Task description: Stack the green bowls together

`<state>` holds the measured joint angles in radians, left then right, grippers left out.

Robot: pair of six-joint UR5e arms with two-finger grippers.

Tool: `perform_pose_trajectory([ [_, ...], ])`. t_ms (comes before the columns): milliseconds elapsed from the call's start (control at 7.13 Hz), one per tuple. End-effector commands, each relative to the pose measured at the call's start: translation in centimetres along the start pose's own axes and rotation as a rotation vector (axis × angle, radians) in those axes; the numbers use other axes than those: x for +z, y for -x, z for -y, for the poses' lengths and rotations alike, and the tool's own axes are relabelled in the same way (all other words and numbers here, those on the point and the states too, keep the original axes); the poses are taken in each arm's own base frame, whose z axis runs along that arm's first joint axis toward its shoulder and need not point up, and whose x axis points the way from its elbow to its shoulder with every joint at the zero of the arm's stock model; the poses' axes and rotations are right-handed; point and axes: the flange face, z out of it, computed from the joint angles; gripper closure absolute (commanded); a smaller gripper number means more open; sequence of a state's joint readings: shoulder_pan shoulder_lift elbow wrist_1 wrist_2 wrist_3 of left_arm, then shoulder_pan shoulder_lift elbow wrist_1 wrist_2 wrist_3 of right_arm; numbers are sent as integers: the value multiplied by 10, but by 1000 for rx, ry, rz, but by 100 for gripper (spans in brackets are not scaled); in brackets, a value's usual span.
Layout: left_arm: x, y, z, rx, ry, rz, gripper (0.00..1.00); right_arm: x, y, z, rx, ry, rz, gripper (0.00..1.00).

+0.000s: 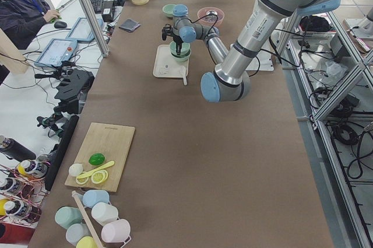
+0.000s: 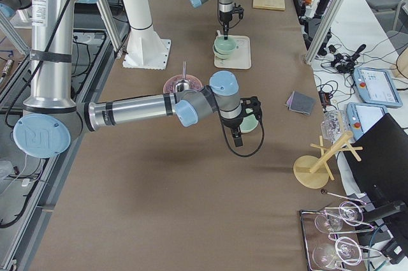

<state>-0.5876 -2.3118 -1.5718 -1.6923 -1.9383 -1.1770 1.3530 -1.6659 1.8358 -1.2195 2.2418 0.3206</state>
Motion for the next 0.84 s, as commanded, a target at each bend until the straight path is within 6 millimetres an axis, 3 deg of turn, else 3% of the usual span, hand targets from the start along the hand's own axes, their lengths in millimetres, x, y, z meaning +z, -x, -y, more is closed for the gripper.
perform_pose_trajectory([
  [0,3,3,0,1,3,0,100,0,0,0,0,0,1,0],
  [701,10,2,-7,11,14,5,100,0,0,0,0,0,-1,0],
])
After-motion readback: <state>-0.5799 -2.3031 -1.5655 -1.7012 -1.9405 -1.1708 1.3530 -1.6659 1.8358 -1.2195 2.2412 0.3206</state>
